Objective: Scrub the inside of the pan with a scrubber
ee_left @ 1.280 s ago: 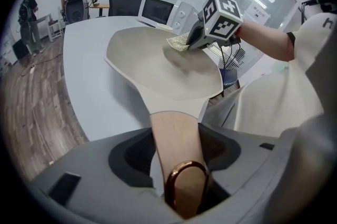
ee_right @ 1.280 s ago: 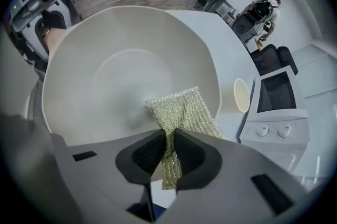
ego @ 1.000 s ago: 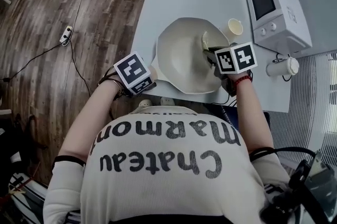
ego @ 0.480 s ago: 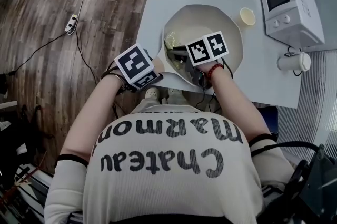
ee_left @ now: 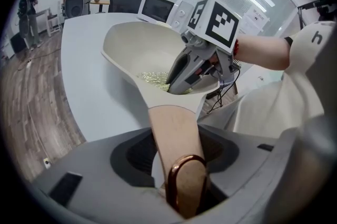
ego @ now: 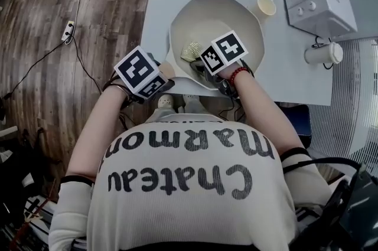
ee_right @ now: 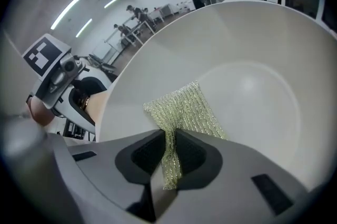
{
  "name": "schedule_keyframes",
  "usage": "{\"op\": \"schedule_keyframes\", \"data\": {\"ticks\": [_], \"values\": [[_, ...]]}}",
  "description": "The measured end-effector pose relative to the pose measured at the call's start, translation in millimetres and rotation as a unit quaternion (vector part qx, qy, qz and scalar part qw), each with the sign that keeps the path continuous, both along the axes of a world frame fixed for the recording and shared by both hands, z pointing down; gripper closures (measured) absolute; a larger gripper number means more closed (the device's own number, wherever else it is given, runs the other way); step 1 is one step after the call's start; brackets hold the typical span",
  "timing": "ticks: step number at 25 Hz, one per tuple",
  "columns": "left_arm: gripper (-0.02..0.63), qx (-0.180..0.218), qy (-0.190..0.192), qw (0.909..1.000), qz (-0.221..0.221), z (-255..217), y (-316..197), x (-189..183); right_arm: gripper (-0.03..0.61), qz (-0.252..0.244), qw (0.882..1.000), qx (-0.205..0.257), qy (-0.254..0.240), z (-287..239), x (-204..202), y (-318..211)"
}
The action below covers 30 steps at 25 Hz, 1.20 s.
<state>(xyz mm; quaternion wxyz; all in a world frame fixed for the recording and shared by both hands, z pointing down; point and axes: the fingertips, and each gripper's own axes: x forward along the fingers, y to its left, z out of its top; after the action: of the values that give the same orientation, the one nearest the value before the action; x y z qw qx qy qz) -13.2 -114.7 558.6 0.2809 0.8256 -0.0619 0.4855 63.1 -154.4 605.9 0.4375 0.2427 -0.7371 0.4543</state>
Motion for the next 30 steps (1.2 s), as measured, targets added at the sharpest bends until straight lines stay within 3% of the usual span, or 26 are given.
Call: {"op": "schedule_keyframes", "data": {"ticks": [6, 13, 20, 25, 30], "values": [[0.405, -0.003, 0.006, 1.0, -0.006, 0, 0, 0, 0.52, -0.047, 0.996, 0.004, 0.071, 3, 24, 12], [0.405, -0.012, 0.021, 0.9996, -0.014, 0, 2, 3, 0.52, -0.112, 0.978, -0.009, 0.175, 7, 58, 22], [0.407, -0.026, 0.037, 0.9988, -0.021, -2, 2, 2, 0.52, -0.106, 0.972, -0.045, 0.207, 6, 91, 20], [0.407, -0.029, 0.035, 0.9988, -0.02, -2, 2, 3, 0.52, -0.145, 0.952, -0.037, 0.268, 1, 112, 19], [0.407, -0.03, 0.036, 0.9986, -0.022, -2, 2, 3, 0.52, -0.147, 0.942, -0.039, 0.3, -7, 131, 18]]}}
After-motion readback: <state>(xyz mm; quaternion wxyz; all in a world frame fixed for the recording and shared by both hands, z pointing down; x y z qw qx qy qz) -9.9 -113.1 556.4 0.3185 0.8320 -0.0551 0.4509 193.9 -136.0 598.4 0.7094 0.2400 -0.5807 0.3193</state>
